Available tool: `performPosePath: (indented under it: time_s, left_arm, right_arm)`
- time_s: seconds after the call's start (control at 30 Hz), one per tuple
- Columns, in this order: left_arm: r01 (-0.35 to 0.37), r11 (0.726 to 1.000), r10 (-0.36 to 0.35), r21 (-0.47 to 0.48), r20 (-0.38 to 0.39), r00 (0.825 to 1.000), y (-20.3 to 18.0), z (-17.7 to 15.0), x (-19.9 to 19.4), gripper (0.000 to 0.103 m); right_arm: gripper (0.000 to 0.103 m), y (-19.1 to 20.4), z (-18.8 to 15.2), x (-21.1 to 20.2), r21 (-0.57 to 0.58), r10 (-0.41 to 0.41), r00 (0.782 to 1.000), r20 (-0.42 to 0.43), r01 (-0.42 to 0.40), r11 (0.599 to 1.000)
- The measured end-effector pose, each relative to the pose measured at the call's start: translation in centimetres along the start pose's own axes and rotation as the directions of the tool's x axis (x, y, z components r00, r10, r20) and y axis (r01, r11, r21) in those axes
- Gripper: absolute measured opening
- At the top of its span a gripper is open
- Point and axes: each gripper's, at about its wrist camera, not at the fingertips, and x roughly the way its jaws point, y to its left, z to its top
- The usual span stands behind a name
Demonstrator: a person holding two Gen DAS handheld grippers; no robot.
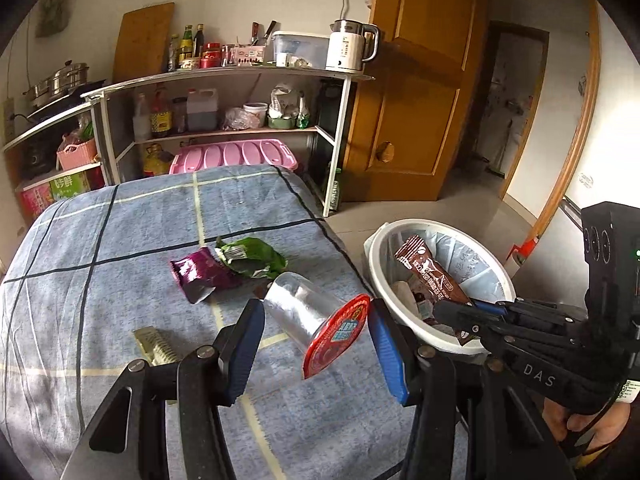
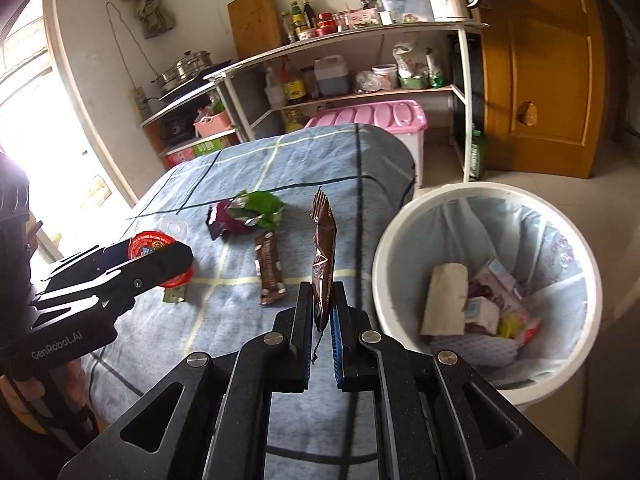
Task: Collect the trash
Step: 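Carry the red-lidded cup and chocolate wrapper over the bin and open both tools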
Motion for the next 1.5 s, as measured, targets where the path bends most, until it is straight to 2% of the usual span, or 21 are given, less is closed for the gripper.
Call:
performPosePath:
  time_s: [0.3,0.57,0.9,1.33,1.5]
  left_arm:
    - [0.087,0.995,-0.086,0.053,-0.013,0.996,-5.2,1.6,3.2,0.054]
    - [0.168,0.983,-0.164,0.075,-0.056,0.985,-9.5,2.8,6.8,0.054]
    - [0.177,0.979,-0.165,0.099,-0.121,0.979,-12.4,2.3,10.6,0.054]
    - [0.161,0.981,-0.143,0.105,-0.159,0.977,-13.0,2.0,12.8,0.055]
    - [0.155,0.982,-0.138,0.109,-0.152,0.979,-13.0,2.0,12.6,0.056]
  right_arm:
    - [0.009,-5.4,0.1,-1.5,0.069,-0.088,0.996,0.011,0.087,0.994]
    - [0.009,-10.3,-0.2,-1.7,0.121,-0.158,0.987,-0.021,0.159,0.980]
    - [0.009,-14.4,-0.8,-0.9,0.152,-0.225,0.972,-0.075,0.234,0.960]
    - [0.009,-16.2,-1.2,0.7,0.138,-0.264,0.956,-0.132,0.281,0.950]
    - [0.023,-16.1,-1.3,0.7,0.141,-0.267,0.955,-0.127,0.284,0.948]
